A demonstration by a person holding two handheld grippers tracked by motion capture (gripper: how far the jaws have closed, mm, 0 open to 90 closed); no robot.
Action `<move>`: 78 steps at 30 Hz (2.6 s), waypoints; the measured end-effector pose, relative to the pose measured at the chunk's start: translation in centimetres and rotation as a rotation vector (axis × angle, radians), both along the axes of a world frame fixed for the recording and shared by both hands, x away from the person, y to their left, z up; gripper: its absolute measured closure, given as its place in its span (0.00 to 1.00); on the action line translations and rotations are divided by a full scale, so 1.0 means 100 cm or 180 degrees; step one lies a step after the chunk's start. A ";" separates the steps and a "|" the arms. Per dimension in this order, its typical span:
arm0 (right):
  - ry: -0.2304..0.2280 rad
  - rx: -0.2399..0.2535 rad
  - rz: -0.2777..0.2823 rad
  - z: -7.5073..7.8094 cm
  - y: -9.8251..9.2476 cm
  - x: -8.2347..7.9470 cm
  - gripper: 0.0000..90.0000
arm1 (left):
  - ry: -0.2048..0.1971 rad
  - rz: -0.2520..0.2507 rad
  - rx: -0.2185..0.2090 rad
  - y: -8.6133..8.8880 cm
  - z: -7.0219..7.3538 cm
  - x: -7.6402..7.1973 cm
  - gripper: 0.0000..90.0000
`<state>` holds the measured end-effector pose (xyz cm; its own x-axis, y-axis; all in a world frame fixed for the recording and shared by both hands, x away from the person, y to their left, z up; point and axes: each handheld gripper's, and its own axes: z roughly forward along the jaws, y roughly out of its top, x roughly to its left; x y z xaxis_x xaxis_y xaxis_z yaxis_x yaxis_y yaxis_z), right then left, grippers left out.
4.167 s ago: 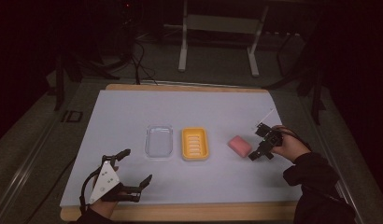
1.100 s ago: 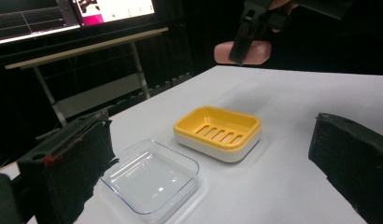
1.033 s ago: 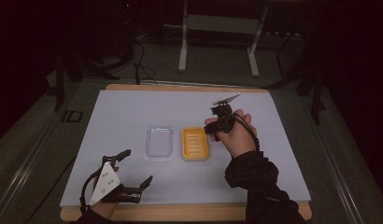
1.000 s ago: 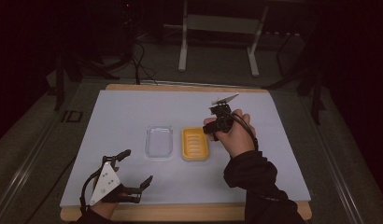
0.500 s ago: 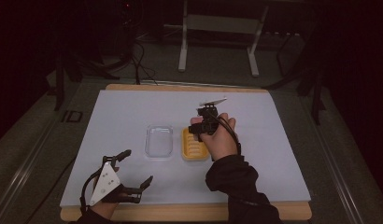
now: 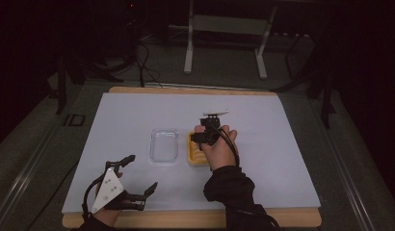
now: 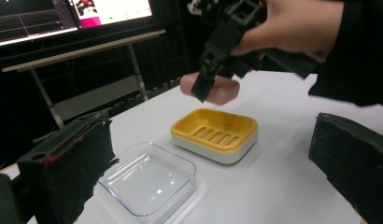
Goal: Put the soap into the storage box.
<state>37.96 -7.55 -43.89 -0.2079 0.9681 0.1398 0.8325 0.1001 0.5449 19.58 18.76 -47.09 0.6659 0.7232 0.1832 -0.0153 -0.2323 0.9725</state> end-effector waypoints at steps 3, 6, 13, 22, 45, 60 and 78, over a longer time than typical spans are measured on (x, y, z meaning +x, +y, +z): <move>0.0050 0.0027 -0.0052 -0.013 0.000 0.001 0.42 | 0.0008 -0.0009 0.0001 -0.001 0.000 0.000 0.01; 0.0125 0.0023 -0.0068 -0.028 0.002 0.001 0.42 | 0.0000 -0.0015 0.0010 -0.001 0.000 0.000 0.01; 0.0213 -0.0100 -0.0062 -0.052 0.010 0.003 0.42 | -0.0001 -0.0019 0.0016 0.000 0.000 -0.001 0.01; 0.0190 -0.0164 -0.0076 -0.062 0.013 0.005 0.42 | 0.0011 -0.0032 0.0018 -0.001 -0.001 0.000 0.01; 0.0054 -0.0070 0.0713 -0.020 -0.013 0.014 0.19 | 0.0028 -0.0011 0.0047 -0.001 -0.002 0.001 0.01; 0.0063 0.0249 0.1156 0.002 -0.074 0.022 0.22 | 0.0033 0.0012 0.0054 -0.001 -0.002 0.002 0.01; -0.0147 0.0393 0.1397 0.021 -0.122 -0.005 0.21 | 0.0038 0.0034 0.0052 -0.002 -0.002 0.002 0.01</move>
<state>37.44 -19.71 -41.80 -0.6034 0.7638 0.2294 0.7003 0.3698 0.6106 19.78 18.57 -47.33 0.6604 0.7273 0.1871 -0.0012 -0.2481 0.9687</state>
